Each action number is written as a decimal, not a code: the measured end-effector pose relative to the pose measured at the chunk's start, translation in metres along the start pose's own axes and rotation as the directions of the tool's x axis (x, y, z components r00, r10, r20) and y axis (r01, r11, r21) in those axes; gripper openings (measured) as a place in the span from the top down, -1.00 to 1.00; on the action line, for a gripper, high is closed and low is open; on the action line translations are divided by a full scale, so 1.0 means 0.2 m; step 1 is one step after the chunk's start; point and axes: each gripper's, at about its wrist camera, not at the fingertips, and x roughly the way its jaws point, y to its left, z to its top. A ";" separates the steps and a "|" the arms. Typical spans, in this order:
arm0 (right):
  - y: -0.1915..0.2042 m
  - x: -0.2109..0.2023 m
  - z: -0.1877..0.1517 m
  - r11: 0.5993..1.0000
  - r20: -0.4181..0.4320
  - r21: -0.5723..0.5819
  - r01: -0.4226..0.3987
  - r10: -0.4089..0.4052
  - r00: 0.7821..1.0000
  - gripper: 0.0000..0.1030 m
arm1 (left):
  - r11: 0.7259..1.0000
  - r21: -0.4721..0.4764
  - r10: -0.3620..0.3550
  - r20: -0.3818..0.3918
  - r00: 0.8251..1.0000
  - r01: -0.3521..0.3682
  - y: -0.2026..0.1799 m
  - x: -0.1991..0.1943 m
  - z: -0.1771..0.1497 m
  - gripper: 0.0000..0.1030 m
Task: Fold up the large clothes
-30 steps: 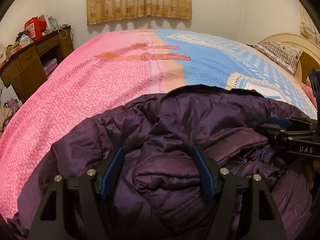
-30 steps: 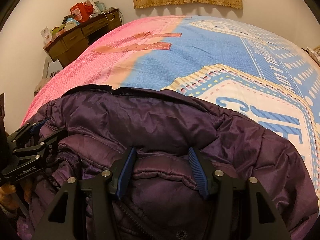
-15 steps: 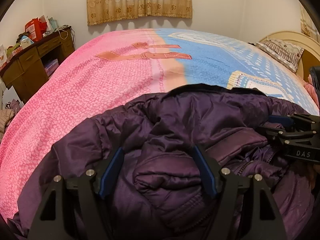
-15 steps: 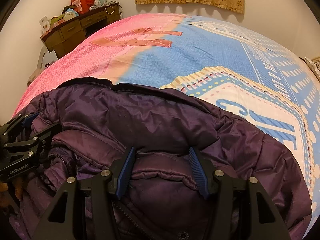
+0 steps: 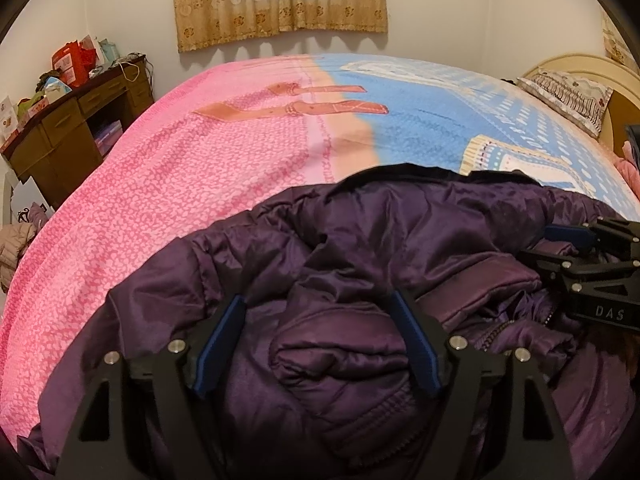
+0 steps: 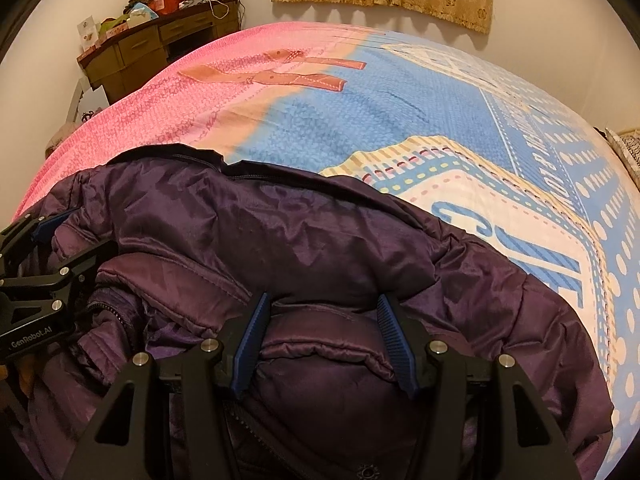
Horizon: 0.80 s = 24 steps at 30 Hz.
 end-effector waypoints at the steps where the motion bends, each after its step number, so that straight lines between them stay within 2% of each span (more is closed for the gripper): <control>1: 0.00 0.00 0.00 1.000 0.000 -0.003 0.002 -0.002 1.000 -0.11 | 1.000 -0.001 0.015 0.002 1.000 -0.015 0.00 0.00 0.00 -0.62; 5: -0.04 -0.07 0.03 0.999 -0.025 -0.006 -0.053 0.053 0.998 -0.14 | 0.999 -0.021 0.039 -0.007 0.999 -0.039 0.02 -0.09 0.06 -0.63; 7: -0.06 -0.21 0.02 0.999 0.007 0.007 -0.032 0.032 0.999 -0.26 | 0.998 -0.054 0.025 0.044 0.999 -0.023 0.04 -0.26 0.09 -0.63; 9: -0.09 -0.43 -0.06 0.995 0.058 0.029 -0.094 0.092 0.994 -0.45 | 0.998 -0.059 -0.005 0.105 0.994 0.011 0.06 -0.49 0.08 -0.63; 11: -0.12 -0.59 -0.17 0.986 0.075 0.041 -0.161 0.158 0.985 -0.49 | 0.997 -0.056 -0.045 0.136 0.990 0.053 0.08 -0.68 0.00 -0.73; 14: -0.17 -0.86 -0.45 0.973 0.098 0.036 -0.230 0.226 0.969 -0.52 | 0.996 -0.027 -0.075 0.151 0.986 0.080 0.09 -0.93 -0.24 -0.83; 17: -0.21 -1.02 -0.76 0.968 0.077 0.025 -0.250 0.248 0.966 -0.53 | 0.993 -0.011 -0.112 0.110 0.988 0.113 0.10 -1.08 -0.53 -0.83; 19: -0.26 -1.11 -1.02 0.970 0.041 0.037 -0.240 0.238 0.970 -0.54 | 0.990 -0.034 -0.133 0.066 0.989 0.135 0.13 -1.17 -0.80 -0.83; 21: -0.30 -1.17 -1.24 0.969 0.003 0.075 -0.234 0.235 0.972 -0.54 | 0.985 -0.066 -0.159 0.035 0.987 0.161 0.14 -1.23 -0.98 -0.83; 22: -0.33 -1.21 -1.38 0.961 -0.025 0.112 -0.252 0.256 0.966 -0.54 | 0.982 -0.081 -0.167 0.018 0.986 0.168 0.15 -1.26 -1.07 -0.83; 24: -0.38 -1.29 -1.56 0.946 -0.026 0.167 -0.279 0.287 0.957 -0.54 | 0.977 -0.109 -0.182 -0.004 0.983 0.181 0.16 -1.31 -1.24 -0.83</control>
